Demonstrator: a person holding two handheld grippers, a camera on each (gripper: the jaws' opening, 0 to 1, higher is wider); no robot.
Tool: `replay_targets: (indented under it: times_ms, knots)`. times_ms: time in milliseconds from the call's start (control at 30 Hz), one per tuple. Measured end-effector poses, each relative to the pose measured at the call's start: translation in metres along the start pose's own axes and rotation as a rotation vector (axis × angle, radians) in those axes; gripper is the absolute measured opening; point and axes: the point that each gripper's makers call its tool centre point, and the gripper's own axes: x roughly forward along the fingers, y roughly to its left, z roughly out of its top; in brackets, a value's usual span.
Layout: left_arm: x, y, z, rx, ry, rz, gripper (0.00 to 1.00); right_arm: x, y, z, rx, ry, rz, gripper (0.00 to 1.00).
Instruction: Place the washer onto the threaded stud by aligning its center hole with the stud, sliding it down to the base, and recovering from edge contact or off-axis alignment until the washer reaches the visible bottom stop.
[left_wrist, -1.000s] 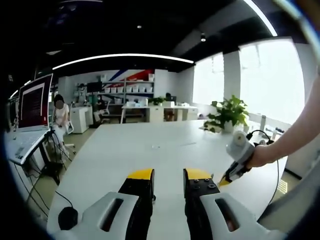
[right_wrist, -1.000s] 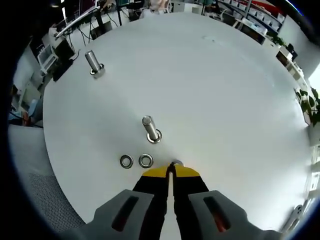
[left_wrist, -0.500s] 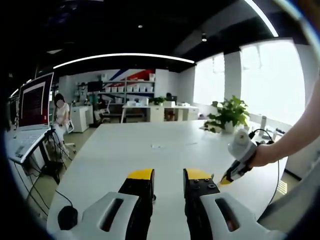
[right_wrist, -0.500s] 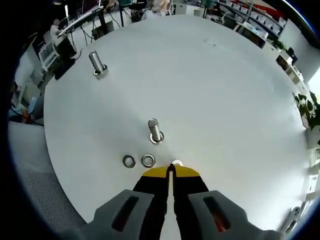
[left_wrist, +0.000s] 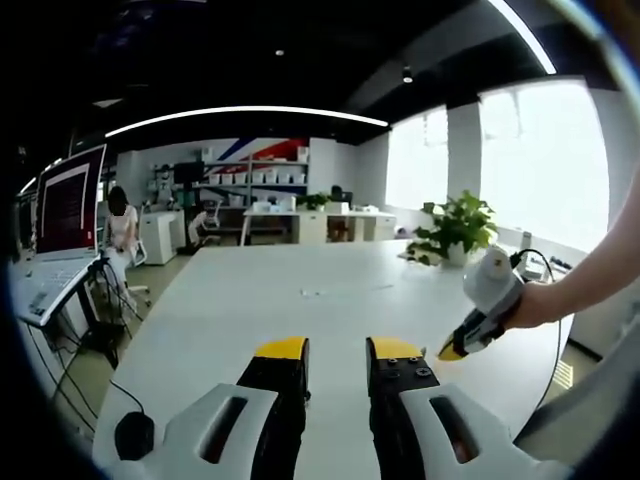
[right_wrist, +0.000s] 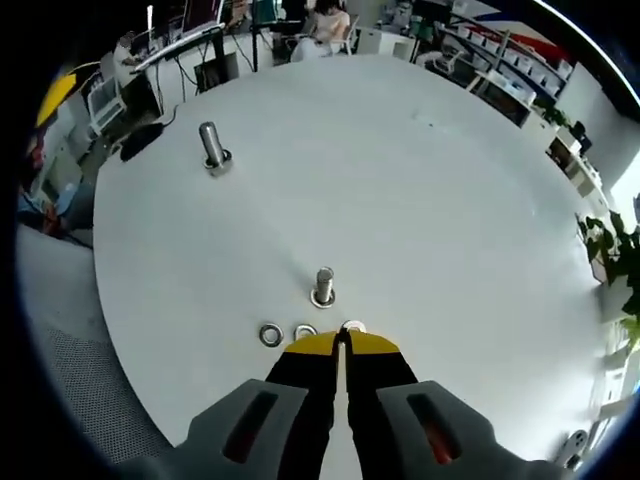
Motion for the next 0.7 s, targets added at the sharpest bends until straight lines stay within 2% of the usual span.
replay_targets:
  times_ms: [700]
  knots:
    - [0.0, -0.001, 0.0, -0.001, -0.001, -0.004, 0.21, -0.019, 0.006, 0.032, -0.073, -0.105, -0.025, 0.04]
